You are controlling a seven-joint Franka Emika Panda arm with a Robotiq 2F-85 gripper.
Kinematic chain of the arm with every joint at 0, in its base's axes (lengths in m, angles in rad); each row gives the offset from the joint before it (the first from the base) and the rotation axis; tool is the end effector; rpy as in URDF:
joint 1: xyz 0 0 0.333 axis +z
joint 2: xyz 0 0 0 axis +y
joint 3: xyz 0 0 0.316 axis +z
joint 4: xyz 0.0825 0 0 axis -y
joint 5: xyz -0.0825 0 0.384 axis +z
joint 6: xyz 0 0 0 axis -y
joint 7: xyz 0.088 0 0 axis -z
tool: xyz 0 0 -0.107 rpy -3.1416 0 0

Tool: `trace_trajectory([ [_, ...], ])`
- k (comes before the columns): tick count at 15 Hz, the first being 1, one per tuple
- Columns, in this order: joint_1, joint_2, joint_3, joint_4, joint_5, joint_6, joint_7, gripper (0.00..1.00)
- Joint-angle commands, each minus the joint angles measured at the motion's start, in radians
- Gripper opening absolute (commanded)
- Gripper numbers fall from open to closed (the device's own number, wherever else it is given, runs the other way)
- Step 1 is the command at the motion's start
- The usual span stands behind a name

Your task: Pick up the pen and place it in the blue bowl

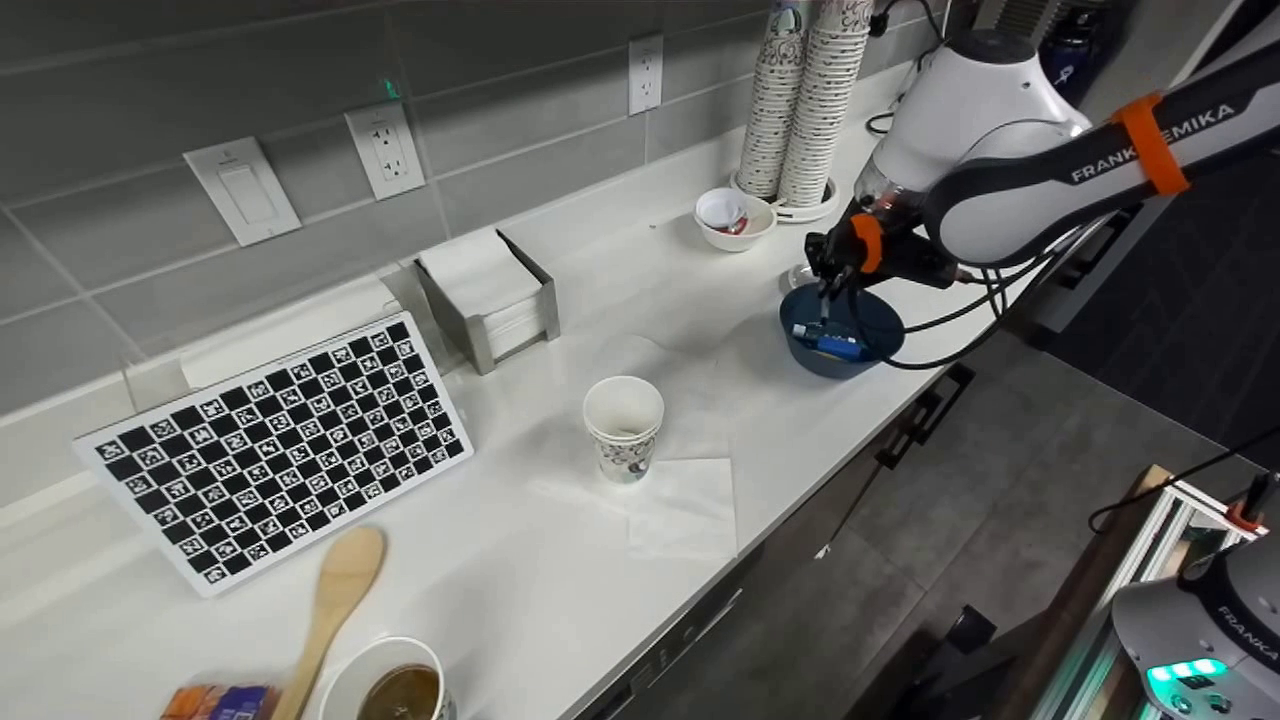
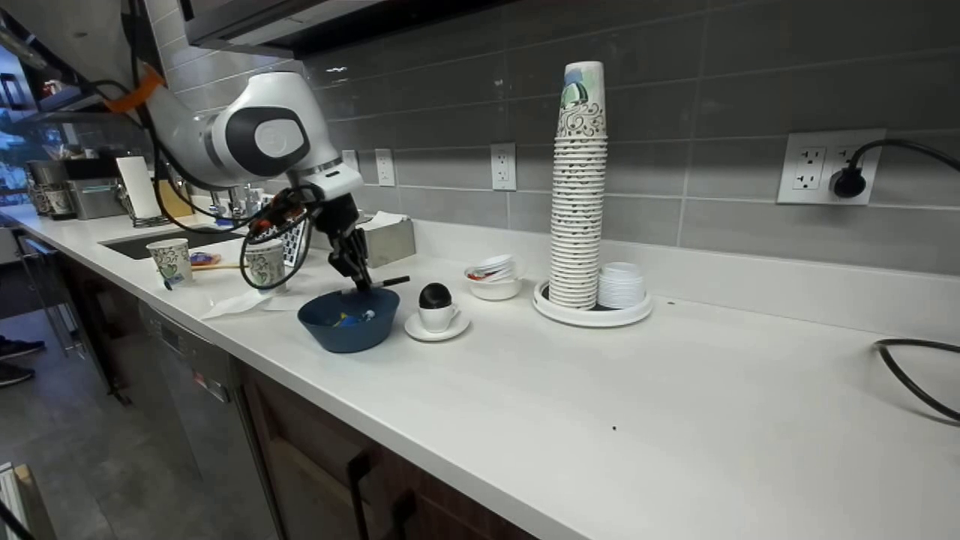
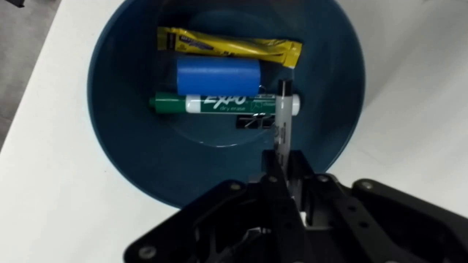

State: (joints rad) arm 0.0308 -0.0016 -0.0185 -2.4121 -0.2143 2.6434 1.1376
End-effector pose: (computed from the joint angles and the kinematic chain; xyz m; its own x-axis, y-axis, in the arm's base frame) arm 0.5096 0.0118 0.3341 0.5558 -0.8017 0.2201 -0.7959 -0.5896 -0.1377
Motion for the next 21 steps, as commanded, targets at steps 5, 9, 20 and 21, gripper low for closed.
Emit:
trace_trajectory([
  [5,-0.002,0.049,0.020,0.059,-0.263,-0.170,0.228,0.03],
  [9,0.019,0.088,0.027,0.101,-0.287,-0.252,0.247,0.33],
  [20,0.010,0.041,0.065,0.085,0.198,-0.092,-0.161,1.00],
  [21,0.029,0.074,0.040,0.111,0.081,-0.130,-0.057,1.00],
])
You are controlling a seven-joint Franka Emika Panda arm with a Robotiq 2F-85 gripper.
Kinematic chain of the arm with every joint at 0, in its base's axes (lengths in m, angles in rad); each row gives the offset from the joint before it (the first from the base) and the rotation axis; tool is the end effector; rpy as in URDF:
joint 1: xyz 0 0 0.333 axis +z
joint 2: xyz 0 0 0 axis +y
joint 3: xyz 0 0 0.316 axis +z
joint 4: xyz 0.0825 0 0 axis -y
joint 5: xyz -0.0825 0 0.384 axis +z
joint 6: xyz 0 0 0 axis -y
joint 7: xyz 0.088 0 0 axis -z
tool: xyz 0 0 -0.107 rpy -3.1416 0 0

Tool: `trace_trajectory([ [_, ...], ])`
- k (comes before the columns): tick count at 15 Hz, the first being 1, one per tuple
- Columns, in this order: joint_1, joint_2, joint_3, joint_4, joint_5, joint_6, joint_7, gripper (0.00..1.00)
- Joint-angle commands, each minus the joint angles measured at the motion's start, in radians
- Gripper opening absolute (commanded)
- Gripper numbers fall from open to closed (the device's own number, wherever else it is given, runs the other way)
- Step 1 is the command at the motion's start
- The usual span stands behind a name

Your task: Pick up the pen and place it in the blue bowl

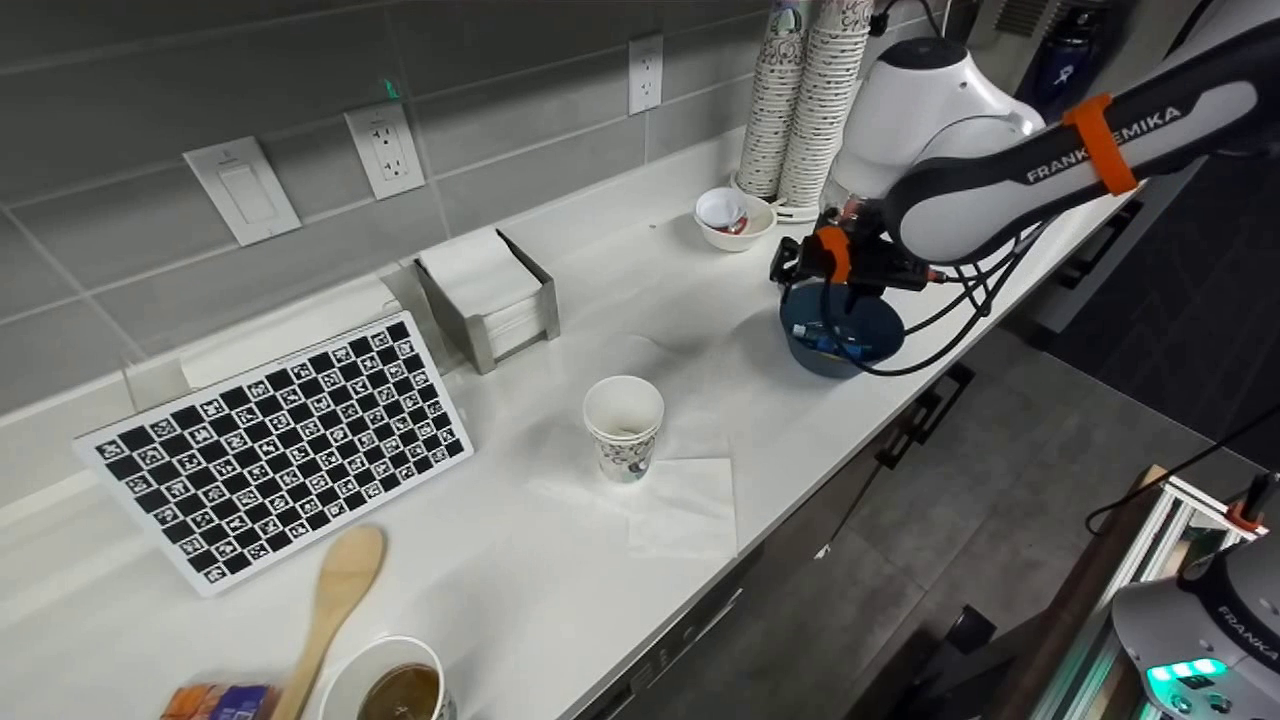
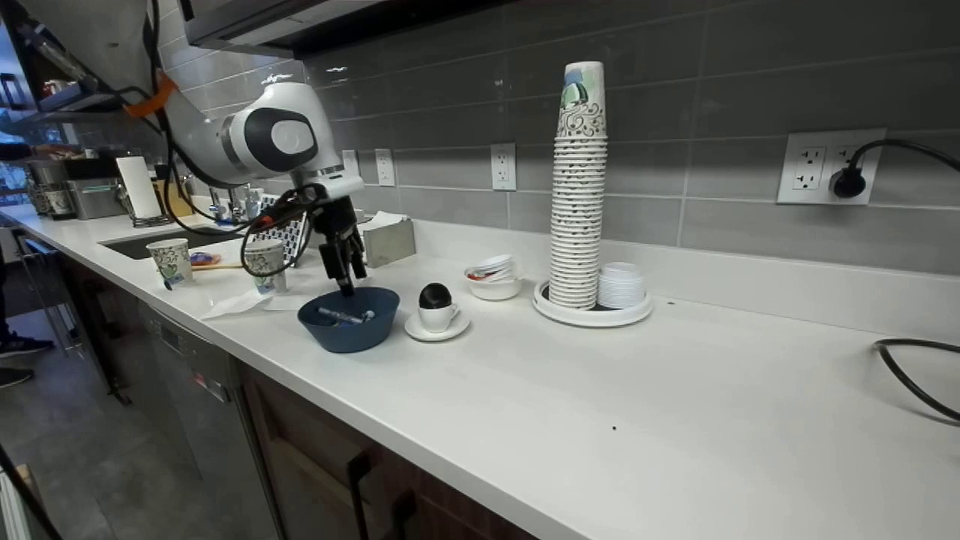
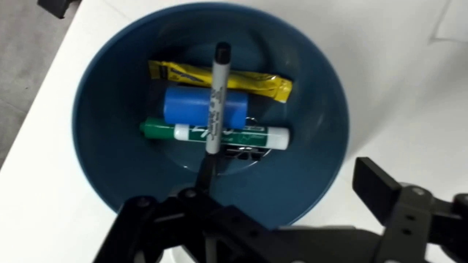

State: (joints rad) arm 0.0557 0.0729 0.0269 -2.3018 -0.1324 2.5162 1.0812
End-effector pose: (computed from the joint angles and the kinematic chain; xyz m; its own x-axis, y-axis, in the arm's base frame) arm 0.5314 0.0451 0.3293 0.6132 -0.7768 0.1432 -0.7755 -0.6265 -0.0781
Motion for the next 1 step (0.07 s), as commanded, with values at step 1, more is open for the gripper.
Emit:
trace_trajectory([
  [1,0.003,-0.006,-0.001,0.001,0.053,0.007,-0.050,1.00],
])
